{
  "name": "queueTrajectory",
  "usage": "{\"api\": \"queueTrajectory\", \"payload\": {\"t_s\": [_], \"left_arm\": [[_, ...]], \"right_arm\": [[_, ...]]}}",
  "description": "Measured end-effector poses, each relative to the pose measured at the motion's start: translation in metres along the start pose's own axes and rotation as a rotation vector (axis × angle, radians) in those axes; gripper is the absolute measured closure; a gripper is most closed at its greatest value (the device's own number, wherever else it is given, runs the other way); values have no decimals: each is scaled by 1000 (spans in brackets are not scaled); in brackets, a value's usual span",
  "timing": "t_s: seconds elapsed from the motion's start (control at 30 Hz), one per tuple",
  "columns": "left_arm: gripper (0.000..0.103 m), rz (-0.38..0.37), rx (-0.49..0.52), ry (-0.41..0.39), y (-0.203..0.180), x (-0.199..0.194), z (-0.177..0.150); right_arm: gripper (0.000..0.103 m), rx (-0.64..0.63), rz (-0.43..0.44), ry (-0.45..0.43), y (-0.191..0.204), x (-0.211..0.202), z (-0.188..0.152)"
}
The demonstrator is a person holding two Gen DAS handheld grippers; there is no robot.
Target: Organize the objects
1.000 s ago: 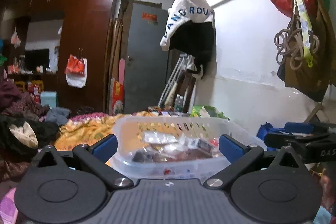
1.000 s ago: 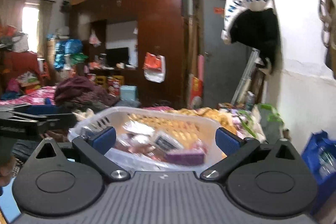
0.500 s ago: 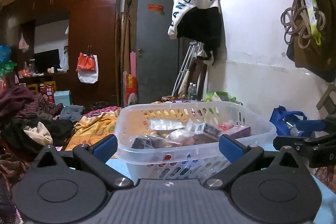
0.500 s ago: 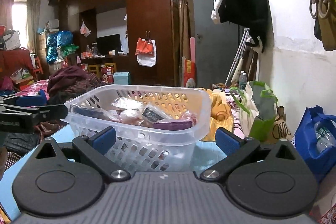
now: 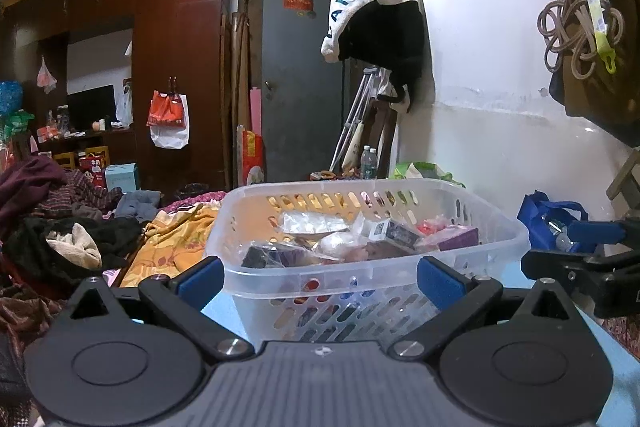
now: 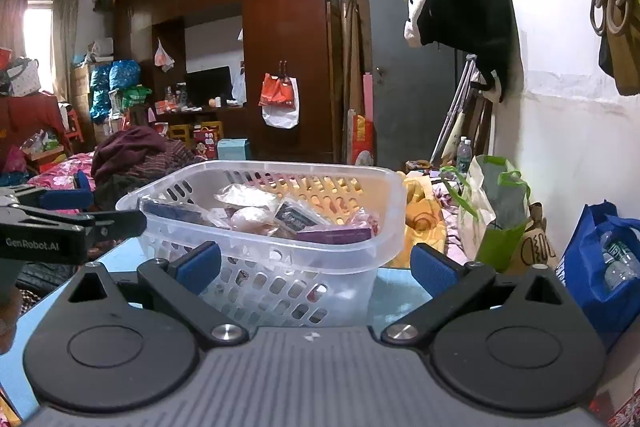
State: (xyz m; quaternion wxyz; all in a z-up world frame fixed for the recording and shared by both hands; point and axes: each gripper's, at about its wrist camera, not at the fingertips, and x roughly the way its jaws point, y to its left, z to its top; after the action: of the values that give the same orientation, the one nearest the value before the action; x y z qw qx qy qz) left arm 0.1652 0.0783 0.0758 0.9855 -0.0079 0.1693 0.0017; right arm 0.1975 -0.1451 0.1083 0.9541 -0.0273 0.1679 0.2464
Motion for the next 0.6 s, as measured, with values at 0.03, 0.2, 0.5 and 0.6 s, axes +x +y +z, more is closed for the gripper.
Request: {"api": "queueTrajectory", "payload": {"t_s": [0.03,0.2,0.5,0.6], "left_arm": [[0,-1,2,2,-1,0,-1],[0,-1,11,10,-5,1,-2],[0,-1,13,18,-9,3,-5],[0,-2,12,23,-9,4,-5]], "right_arm": [[0,0,0,-2,0,0,0],[0,2,0,-11,0,-3,0],[0,17,-2,-10,-5,-2,-2],[0,12,-7,-11,-5,-2,-3]]}}
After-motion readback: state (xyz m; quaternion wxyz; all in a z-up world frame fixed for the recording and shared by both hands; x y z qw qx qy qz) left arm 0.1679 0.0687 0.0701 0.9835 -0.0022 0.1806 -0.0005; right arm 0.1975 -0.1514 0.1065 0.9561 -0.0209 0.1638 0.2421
